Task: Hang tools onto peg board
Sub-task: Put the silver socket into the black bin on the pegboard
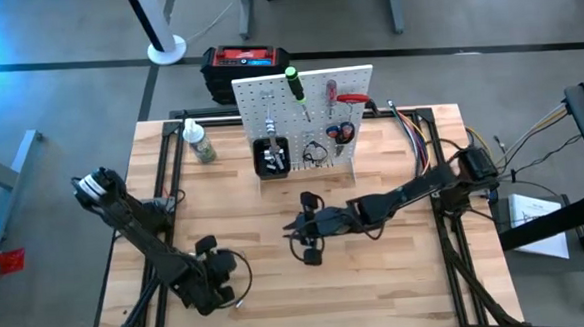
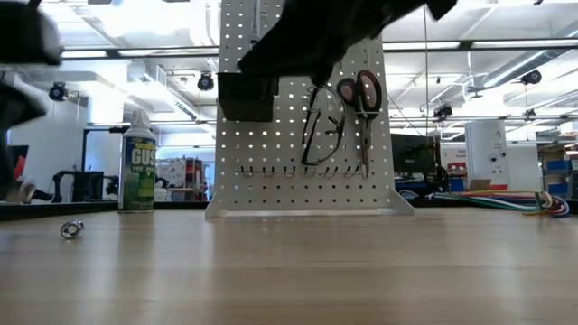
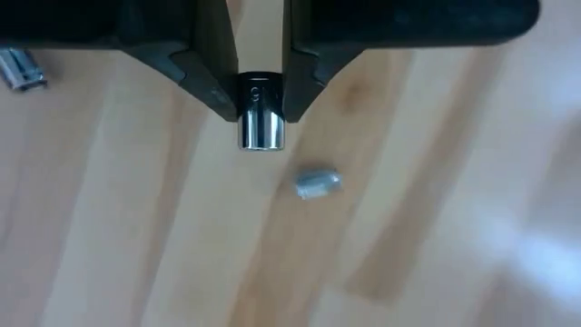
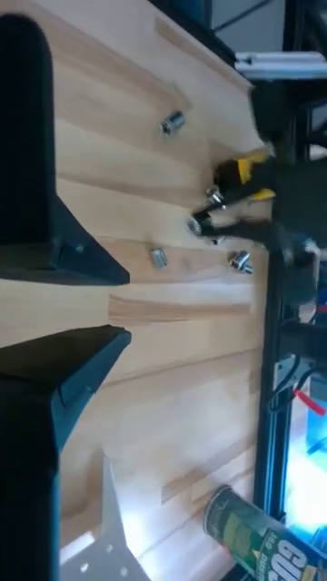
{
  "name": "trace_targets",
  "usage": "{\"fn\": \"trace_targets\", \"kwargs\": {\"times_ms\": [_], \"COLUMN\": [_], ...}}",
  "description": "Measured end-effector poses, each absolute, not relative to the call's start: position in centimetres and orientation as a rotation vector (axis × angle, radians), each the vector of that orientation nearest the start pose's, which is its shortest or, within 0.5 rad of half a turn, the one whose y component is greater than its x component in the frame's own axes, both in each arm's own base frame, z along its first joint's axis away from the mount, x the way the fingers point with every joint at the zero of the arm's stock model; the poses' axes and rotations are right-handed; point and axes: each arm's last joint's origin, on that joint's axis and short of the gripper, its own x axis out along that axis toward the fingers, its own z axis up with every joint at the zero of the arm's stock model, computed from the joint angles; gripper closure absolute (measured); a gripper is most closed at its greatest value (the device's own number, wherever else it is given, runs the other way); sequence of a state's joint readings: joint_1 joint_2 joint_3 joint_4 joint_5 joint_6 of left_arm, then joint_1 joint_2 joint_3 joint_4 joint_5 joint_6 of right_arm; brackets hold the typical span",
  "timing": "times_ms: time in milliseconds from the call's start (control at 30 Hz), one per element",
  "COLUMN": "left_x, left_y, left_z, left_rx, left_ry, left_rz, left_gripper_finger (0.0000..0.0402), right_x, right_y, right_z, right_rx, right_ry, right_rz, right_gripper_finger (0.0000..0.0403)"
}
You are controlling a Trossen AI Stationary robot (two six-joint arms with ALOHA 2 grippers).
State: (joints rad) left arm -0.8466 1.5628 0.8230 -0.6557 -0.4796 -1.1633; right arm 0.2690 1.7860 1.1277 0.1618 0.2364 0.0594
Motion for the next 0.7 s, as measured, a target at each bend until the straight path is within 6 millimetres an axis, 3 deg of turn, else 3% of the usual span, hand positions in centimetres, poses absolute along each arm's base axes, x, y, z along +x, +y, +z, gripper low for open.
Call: {"fn": "trace_targets", "kwargs": {"times_ms": [100, 333, 533, 700], "left_x": [18.5, 20.6, 22.5, 24.3], "left_y": [-16.8, -11.8, -6.3, -3.6], "left_z": [17.8, 25.5, 30.7, 33.1], "left_rx": [-0.133, -0.061, -0.02, 0.001], "left_ry": [1.011, 0.688, 0.612, 0.596], "left_rz": [0.402, 0.563, 0.663, 0.614], "left_gripper_finger": [0.036, 0.036, 0.036, 0.036], "right_x": [36.9, 35.0, 33.6, 32.8], "right_y": [9.5, 8.9, 8.6, 8.3], "right_z": [22.5, 24.0, 23.6, 22.3], "right_rx": [-0.073, -0.083, -0.065, -0.056], "right_ry": [0.488, 0.445, 0.452, 0.474], "right_rz": [0.02, -0.063, -0.084, -0.128], "right_gripper_finger": [0.0353, 0.0379, 0.038, 0.0375]}}
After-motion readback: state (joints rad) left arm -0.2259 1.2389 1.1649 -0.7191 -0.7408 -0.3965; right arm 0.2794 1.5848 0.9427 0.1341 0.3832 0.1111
